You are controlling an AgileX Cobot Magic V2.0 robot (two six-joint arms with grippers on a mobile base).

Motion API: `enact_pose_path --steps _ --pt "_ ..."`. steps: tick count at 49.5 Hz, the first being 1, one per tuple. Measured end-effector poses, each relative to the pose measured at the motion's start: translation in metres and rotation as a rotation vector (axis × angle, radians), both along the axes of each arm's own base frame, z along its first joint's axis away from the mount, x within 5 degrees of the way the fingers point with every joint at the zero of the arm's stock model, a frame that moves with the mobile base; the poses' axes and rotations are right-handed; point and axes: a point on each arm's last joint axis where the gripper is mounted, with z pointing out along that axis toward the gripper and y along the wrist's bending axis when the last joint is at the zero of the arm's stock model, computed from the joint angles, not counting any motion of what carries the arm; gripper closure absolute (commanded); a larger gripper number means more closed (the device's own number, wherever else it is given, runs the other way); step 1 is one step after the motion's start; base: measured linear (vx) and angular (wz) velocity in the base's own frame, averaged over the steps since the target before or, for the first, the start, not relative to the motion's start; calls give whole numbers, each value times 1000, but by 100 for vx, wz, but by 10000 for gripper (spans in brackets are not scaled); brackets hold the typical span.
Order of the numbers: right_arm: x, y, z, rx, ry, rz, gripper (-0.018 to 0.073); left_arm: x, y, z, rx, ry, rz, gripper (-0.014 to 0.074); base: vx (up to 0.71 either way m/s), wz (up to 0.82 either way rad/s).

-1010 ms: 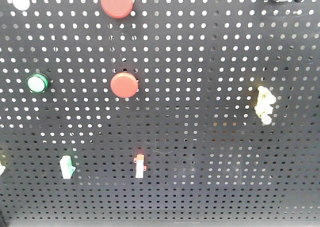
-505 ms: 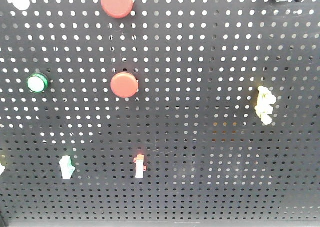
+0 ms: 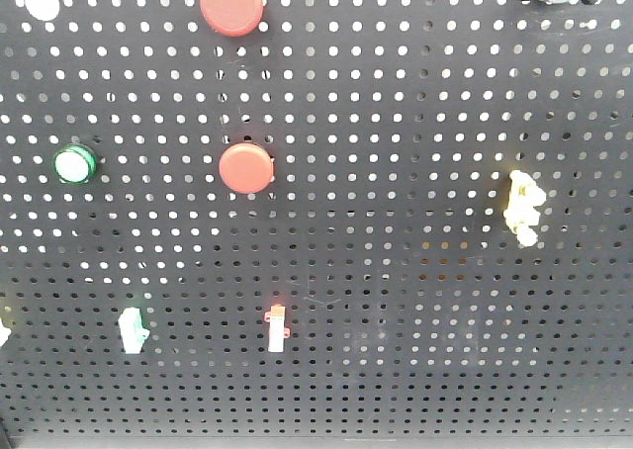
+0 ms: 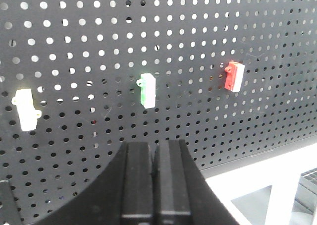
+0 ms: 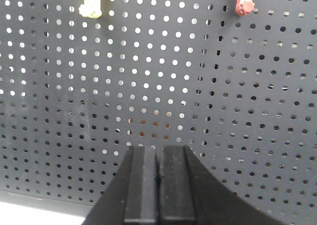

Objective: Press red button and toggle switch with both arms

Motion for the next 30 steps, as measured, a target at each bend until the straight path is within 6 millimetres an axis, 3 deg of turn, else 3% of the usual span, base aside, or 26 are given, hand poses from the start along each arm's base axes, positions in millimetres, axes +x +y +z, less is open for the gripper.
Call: enact_pose_path --steps 12,20,26,30 --pt "0 0 0 0 0 0 562 -1 2 -12 87 -14 15 594 0 0" --pt "0 0 0 0 -1 -1 562 -7 10 -50 231 -14 76 594 0 0" --pt "0 0 0 0 -1 -1 562 -12 17 -83 145 51 157 594 0 0" --pt "0 0 0 0 -1 -1 562 -16 22 -88 70 49 216 594 0 0"
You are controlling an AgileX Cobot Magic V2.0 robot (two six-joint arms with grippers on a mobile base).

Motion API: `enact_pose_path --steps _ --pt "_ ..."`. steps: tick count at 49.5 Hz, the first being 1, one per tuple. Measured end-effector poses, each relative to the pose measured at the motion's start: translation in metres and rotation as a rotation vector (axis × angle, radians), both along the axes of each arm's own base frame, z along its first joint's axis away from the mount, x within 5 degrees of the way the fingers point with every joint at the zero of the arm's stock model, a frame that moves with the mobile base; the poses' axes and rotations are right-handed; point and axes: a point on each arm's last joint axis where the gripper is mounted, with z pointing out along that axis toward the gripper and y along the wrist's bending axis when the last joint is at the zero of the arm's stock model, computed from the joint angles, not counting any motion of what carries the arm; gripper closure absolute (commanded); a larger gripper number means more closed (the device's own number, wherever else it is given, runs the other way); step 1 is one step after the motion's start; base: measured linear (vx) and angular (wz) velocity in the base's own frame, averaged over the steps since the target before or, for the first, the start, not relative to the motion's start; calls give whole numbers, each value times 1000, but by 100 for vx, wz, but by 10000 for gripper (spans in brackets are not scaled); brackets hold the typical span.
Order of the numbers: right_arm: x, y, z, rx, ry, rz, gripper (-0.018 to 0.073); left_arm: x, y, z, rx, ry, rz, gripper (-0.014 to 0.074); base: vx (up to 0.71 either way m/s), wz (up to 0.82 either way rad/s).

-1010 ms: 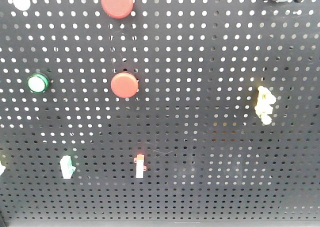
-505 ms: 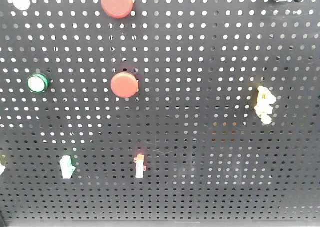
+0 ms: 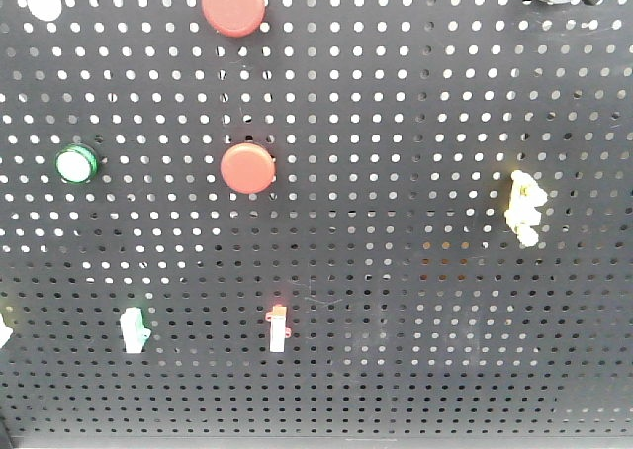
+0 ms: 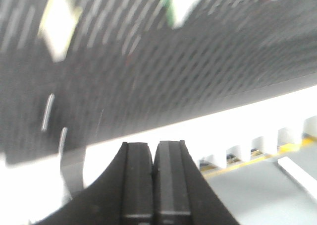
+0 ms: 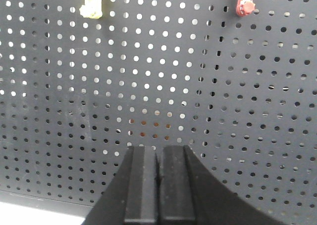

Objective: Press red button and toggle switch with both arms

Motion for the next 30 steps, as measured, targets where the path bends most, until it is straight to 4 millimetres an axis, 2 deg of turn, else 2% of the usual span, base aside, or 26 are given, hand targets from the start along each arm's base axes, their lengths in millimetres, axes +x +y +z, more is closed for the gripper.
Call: enact_pose_path --steps 7,30 --pt "0 0 0 0 0 0 562 -4 4 0 -8 -17 52 594 0 0" --pt "0 0 0 0 -1 -1 562 -5 4 -1 -6 -14 59 594 0 0"
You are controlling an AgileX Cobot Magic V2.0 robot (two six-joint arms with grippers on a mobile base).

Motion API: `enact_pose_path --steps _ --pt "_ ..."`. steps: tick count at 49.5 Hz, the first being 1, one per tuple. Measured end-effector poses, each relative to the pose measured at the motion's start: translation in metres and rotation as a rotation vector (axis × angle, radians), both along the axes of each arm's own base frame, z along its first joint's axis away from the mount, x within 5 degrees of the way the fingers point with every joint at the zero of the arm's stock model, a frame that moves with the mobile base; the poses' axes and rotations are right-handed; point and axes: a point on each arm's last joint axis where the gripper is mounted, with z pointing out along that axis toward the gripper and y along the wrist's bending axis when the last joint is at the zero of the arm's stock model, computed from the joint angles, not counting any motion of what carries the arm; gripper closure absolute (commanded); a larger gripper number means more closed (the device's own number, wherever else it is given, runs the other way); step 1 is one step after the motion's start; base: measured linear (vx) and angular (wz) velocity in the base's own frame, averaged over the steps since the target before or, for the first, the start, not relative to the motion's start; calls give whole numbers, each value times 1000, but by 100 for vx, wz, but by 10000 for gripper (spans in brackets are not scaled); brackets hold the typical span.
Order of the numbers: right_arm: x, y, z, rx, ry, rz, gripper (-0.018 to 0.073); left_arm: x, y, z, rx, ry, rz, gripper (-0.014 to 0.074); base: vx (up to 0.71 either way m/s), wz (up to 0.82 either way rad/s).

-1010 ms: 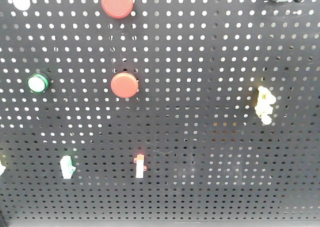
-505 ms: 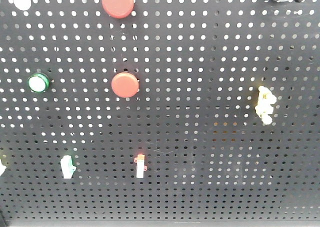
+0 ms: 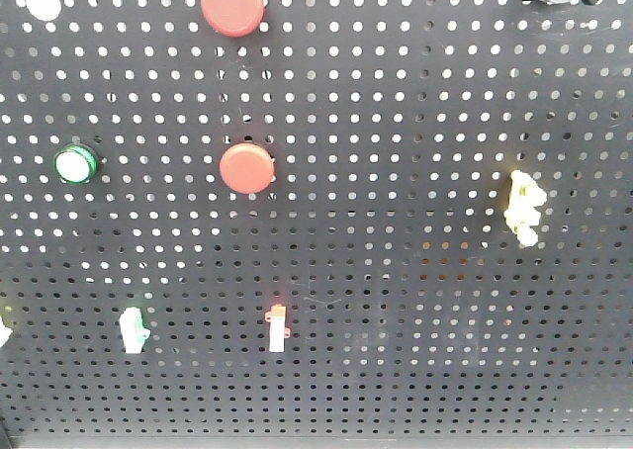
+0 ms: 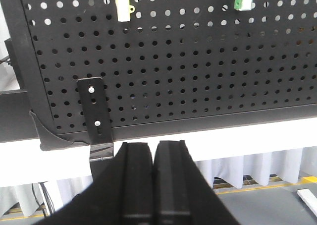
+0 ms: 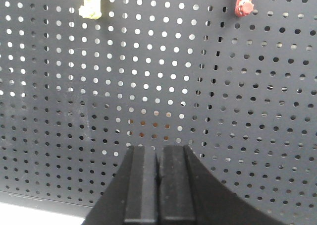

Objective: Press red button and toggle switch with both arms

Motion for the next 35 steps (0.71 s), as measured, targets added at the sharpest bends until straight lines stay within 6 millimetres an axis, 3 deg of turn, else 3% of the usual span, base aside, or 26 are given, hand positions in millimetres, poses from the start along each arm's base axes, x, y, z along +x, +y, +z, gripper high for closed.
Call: enact_pose_path --steps 27,35 --pt "0 -1 -1 -49 6 -12 562 0 0 0 0 4 -1 594 0 0" --pt "3 -4 -20 -33 137 -44 562 0 0 0 0 4 -1 594 0 0"
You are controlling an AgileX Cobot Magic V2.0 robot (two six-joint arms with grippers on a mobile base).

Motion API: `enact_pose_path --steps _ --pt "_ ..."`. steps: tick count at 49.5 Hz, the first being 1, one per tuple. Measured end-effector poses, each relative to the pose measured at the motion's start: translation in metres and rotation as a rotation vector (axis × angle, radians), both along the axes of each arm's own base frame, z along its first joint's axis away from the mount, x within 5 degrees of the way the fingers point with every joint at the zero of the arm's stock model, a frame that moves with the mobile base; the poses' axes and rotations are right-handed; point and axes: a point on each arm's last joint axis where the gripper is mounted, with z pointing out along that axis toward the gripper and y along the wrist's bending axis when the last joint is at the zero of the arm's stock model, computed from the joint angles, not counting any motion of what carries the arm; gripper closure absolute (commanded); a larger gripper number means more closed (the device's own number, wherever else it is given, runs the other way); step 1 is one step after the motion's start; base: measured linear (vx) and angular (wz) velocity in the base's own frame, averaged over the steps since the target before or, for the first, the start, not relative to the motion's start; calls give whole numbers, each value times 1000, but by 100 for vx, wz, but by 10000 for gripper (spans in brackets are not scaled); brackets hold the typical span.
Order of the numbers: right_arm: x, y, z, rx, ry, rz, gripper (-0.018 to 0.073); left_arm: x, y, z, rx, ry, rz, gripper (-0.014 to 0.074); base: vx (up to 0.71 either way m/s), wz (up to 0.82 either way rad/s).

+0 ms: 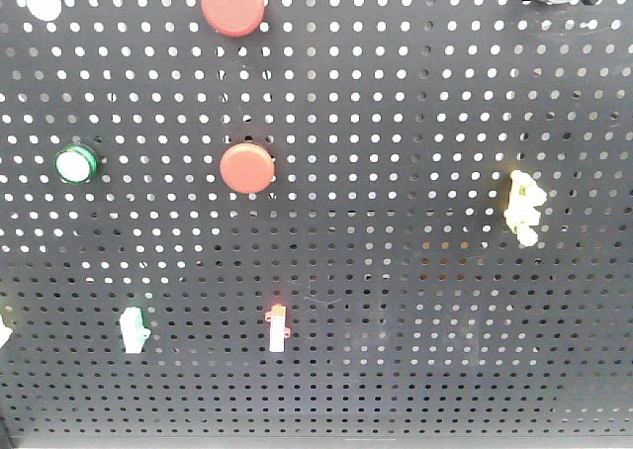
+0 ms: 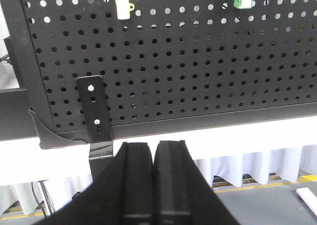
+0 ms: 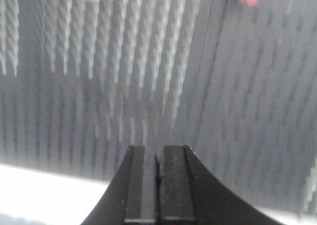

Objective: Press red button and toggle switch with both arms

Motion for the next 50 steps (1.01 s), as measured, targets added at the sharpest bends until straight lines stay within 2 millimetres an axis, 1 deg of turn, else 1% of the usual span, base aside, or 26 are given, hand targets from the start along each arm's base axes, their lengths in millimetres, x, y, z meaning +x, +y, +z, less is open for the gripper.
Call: enact_pose_path --steps 4,6,9,12,19,50 --pt "3 -4 -21 57 64 -50 562 0 0 0 0 0 0 594 0 0" --pt "4 -6 -35 85 84 -76 562 0 0 0 0 0 0 594 0 0" --pt "4 -8 -52 110 70 -94 562 0 0 0 0 1 0 594 0 0" --pt "4 -8 -60 123 38 -97 562 0 0 0 0 1 0 594 0 0" --pt "2 -8 -58 120 -21 -94 562 0 0 0 0 1 0 594 0 0" --pt "2 -8 -59 123 -18 -95 562 0 0 -1 1 7 -2 594 0 0"
